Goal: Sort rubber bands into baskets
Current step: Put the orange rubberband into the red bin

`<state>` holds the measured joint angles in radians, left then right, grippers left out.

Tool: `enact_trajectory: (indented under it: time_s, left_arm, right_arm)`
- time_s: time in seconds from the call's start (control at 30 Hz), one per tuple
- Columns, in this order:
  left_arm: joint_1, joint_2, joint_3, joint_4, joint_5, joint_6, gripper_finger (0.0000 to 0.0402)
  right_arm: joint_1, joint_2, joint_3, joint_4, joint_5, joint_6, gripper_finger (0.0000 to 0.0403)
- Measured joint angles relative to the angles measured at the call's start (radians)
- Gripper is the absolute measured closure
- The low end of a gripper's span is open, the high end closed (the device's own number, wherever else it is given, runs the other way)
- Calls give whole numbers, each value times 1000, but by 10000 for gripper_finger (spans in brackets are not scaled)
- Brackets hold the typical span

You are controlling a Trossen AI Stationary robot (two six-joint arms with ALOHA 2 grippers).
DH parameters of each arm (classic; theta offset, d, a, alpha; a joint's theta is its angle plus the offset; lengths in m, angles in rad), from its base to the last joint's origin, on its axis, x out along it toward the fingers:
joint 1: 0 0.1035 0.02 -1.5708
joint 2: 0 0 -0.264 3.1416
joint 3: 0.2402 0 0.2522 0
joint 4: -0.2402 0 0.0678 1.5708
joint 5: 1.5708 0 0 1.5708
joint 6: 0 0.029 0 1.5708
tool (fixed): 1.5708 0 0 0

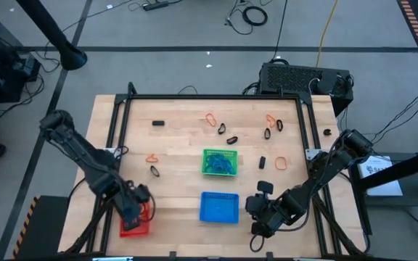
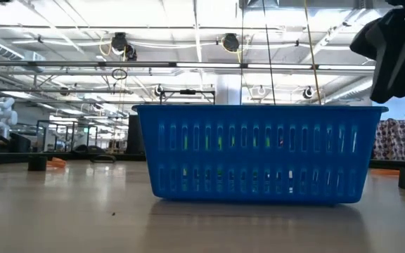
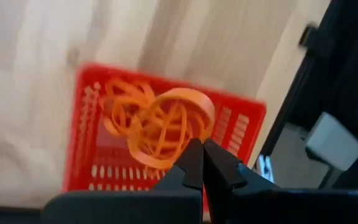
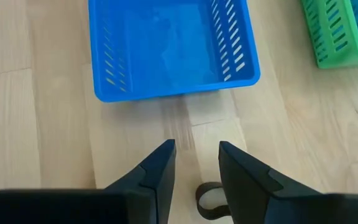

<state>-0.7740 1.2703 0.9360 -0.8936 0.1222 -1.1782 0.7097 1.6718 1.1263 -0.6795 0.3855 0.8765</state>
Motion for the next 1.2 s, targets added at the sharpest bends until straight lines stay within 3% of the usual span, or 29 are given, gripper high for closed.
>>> enact_trajectory:
  time_s: [0.17,0.57,0.9,1.07,1.2]
  left_arm:
    - [-54,34,0,-26,-10,-11,399]
    - [-60,75,0,-37,-33,41,363]
    - [-57,75,0,-40,-71,33,297]
    - [-57,74,0,-55,-69,-43,273]
    - [-28,74,0,-142,-2,-57,267]
  right_arm:
    - [0,0,0,-3,0,1,287]
    - [-3,0,0,-122,0,-32,287]
    - [-75,-44,-1,-261,-38,-15,287]
    - [-112,-88,-1,-324,-53,-17,286]
    - [-144,-131,-1,-429,-63,11,282]
